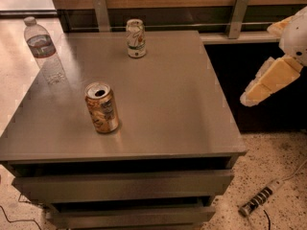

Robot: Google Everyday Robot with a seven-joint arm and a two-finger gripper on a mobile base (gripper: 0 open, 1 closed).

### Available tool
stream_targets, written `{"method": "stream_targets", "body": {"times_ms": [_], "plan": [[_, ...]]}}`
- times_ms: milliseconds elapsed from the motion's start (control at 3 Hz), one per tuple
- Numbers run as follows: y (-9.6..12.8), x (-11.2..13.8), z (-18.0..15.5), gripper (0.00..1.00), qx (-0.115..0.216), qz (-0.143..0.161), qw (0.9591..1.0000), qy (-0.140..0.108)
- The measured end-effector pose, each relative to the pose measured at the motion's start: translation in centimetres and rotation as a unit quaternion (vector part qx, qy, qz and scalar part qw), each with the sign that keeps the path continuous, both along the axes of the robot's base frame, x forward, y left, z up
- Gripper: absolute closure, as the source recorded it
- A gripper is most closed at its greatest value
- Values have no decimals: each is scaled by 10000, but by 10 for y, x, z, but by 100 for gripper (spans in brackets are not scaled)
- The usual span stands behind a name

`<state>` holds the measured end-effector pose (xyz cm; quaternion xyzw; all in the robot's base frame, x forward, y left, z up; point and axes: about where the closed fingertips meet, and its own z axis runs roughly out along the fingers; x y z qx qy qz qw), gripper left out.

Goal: Knock 7up can over

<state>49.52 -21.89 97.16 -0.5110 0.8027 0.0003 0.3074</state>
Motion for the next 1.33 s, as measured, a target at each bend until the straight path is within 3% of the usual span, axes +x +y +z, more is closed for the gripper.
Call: {"method": "stream_targets", "body": {"times_ms": [333, 667, 1000, 1333], "plan": [[9, 41, -6, 0, 823, -233, 9953, -458], [36, 100, 7, 0, 1747, -212, 9778, -1133], [55, 125, 19, 0, 2108, -106, 9677, -1380], [56, 127, 19, 0, 2138, -108, 9667, -1400]]}}
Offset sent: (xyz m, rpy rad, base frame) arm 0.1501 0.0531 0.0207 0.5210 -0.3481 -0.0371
